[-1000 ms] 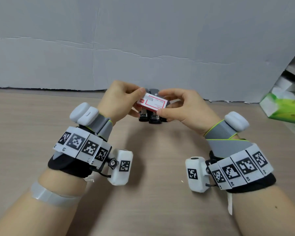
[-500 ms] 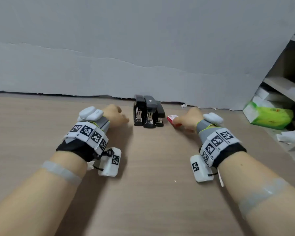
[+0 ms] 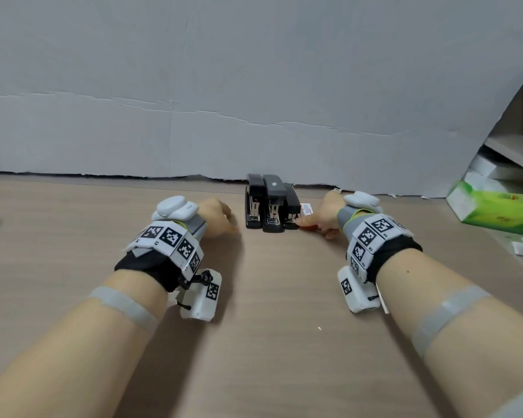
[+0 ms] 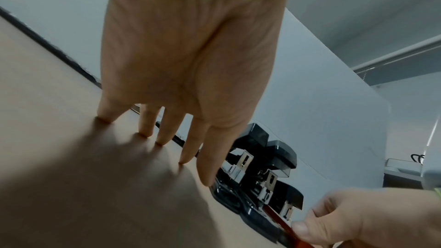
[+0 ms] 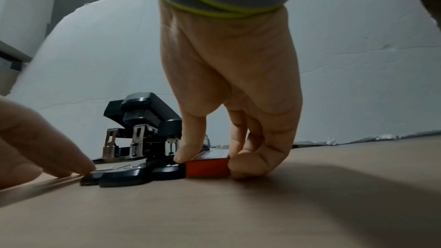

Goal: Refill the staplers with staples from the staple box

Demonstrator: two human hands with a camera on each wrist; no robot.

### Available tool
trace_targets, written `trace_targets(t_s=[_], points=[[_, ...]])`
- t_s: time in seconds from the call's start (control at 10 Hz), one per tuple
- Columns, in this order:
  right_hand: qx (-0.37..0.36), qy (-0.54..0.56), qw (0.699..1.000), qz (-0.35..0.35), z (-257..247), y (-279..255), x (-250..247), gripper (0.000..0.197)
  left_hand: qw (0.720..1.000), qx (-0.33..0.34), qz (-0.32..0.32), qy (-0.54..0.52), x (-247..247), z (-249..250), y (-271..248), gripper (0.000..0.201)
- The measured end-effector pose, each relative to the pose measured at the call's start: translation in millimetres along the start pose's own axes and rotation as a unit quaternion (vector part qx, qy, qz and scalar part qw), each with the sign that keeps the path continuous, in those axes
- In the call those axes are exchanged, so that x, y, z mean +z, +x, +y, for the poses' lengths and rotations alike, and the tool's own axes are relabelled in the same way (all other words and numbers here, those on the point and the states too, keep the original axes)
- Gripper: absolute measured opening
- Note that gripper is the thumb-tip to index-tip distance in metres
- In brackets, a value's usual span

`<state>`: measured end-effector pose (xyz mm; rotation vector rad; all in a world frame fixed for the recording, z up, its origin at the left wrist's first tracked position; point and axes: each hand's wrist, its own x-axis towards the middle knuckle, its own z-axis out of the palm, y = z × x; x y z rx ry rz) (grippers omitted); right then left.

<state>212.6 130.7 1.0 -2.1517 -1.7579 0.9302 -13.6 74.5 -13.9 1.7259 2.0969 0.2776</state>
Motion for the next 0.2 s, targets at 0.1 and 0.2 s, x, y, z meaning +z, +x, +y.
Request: trace_targets(t_s=[0.1,0.2], points=[[-0.004,0.014,1.0,-0.009,5,0,-6,0.048,0.999,-0.009,-0.004,-0.037,0,-2,1,0.04],[-0.009,0.029,0.999,0.011,7,-8,-20,0.045,0.996,-0.003,0.005,-0.087,-8,-3,-2,0.036]])
